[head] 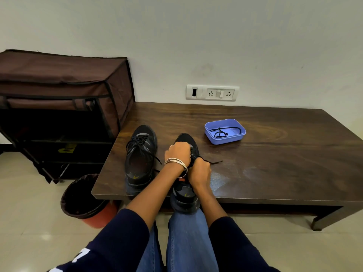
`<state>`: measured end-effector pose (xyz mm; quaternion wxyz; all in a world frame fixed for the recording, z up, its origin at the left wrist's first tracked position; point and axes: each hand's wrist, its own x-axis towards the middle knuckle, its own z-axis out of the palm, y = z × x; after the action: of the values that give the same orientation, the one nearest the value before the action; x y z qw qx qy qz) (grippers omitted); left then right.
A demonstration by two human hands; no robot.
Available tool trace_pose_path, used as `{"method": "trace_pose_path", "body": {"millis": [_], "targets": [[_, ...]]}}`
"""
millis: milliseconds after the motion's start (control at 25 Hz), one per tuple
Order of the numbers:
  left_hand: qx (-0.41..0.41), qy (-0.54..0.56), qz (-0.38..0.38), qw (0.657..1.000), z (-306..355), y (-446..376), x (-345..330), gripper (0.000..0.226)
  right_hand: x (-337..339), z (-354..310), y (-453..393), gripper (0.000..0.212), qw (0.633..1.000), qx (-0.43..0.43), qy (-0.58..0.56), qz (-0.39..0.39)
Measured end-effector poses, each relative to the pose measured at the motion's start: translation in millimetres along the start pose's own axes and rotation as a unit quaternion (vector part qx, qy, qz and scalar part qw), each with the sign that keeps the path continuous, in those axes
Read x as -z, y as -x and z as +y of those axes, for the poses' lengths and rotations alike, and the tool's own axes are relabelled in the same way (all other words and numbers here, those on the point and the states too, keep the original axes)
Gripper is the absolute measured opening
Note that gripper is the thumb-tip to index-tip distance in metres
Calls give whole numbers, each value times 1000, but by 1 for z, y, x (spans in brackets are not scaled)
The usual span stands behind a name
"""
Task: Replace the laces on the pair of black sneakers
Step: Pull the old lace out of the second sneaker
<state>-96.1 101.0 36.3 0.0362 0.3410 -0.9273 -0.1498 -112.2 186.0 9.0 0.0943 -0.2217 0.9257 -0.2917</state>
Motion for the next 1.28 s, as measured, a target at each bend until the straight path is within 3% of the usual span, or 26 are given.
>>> {"method": "trace_pose_path", "body": {"millis": [120,280,400,480,520,560,600,680,720,760,800,840,880,920,960,1040,1280], "targets": [[-12,-28,-1,1000,-3,0,0,27,-2,0,-1,15,1000,-3,3,4],[-50,-62,53,995,1,10,-3,23,-4,-1,0,16,1000,-5,9,0],[-13,30,120,992,-10,4,-9,25,-2,-1,-1,17,1000,-8,6,-1],[94,165,189,964,-31,-5,-9,28,-2,-1,-1,17,1000,-10,6,-1],[149,280,225,921,-44,-9,-7,29,-1,-1,-1,17,1000,-9,8,0],[194,408,249,857,-53,-12,-3,29,-1,-1,0,16,1000,-6,10,3],[223,543,247,771,-56,-14,4,26,-1,-1,0,16,1000,-4,10,6],[230,777,170,560,-49,-14,15,20,-1,-1,0,15,1000,-2,9,8],[228,830,127,492,-42,-13,18,20,-1,-2,1,15,1000,-3,6,8],[218,836,103,492,-36,-10,18,19,-1,-2,1,15,1000,-4,4,7],[195,795,97,566,-31,-9,15,13,-2,-2,1,15,1000,-5,2,6],[149,703,99,689,-29,-8,9,4,-1,-3,1,15,1000,-8,4,5],[86,556,99,821,-30,-9,1,11,-1,-2,1,15,1000,-10,6,5],[17,396,82,914,-30,-10,-7,20,-1,-2,1,16,1000,-9,7,4],[-40,267,64,961,-30,-12,-12,22,-1,-2,0,16,1000,-5,8,2],[-78,166,36,982,-27,-12,-15,17,-1,-1,-1,17,1000,0,7,-3],[0,13,0,1000,-10,-13,-6,23,-2,0,-1,15,1000,-5,-1,0]]}}
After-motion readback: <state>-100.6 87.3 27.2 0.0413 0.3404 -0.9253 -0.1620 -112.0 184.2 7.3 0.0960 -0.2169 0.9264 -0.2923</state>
